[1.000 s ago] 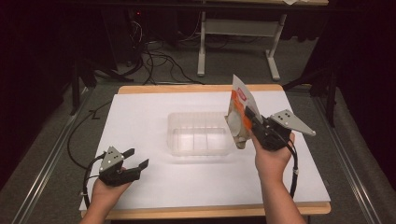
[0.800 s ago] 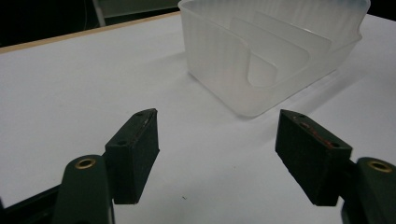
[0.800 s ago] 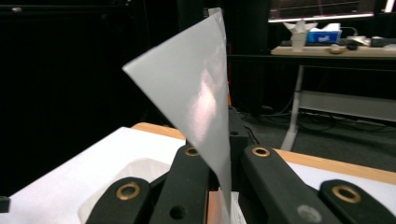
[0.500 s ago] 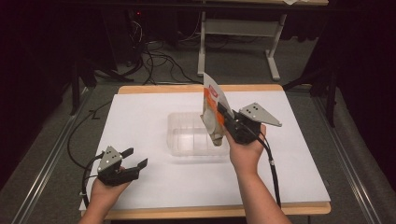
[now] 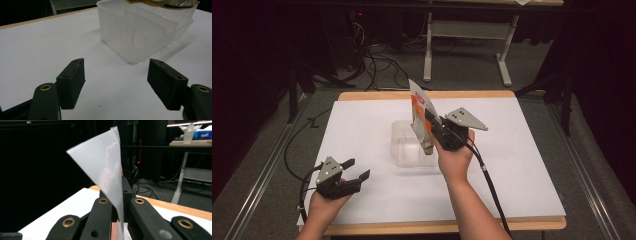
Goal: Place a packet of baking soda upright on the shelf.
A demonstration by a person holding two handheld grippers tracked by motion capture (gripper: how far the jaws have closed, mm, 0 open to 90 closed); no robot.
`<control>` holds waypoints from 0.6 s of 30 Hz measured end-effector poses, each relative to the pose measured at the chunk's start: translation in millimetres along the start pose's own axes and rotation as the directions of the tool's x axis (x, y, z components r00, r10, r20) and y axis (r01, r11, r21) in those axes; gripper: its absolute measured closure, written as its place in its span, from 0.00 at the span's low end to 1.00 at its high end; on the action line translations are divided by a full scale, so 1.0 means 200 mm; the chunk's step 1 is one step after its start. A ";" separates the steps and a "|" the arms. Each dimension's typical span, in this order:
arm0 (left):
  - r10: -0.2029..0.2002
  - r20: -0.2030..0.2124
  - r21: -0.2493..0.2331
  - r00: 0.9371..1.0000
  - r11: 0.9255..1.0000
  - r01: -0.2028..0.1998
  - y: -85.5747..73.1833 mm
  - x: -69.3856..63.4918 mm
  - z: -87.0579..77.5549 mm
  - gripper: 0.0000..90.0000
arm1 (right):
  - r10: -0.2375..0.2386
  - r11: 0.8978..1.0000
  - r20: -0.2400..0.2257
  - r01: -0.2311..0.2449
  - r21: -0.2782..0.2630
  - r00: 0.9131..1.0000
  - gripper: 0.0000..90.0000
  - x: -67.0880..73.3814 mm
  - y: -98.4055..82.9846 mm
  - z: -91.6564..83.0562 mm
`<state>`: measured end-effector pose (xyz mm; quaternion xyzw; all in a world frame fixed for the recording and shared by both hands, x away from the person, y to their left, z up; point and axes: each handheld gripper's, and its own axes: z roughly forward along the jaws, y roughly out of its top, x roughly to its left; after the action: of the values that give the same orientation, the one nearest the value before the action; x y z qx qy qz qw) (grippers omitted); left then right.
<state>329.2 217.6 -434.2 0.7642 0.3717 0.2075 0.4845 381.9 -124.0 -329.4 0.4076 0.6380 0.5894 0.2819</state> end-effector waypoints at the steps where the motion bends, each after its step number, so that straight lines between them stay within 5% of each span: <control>1: 0.001 0.000 0.000 1.000 1.000 -0.001 0.00 0.00 0.00 0.34 | -0.005 1.000 -0.002 0.005 0.002 1.000 1.00 0.00 -0.01 0.01; 18: 0.002 0.005 0.007 1.000 1.000 -0.002 0.00 0.00 0.00 0.34 | 0.022 0.999 0.014 -0.023 0.038 1.000 1.00 0.04 -0.09 0.17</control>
<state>329.3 218.2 -434.0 0.7669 0.3703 0.2047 0.4825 402.9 -98.6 -350.0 0.4241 0.6427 0.5773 0.2716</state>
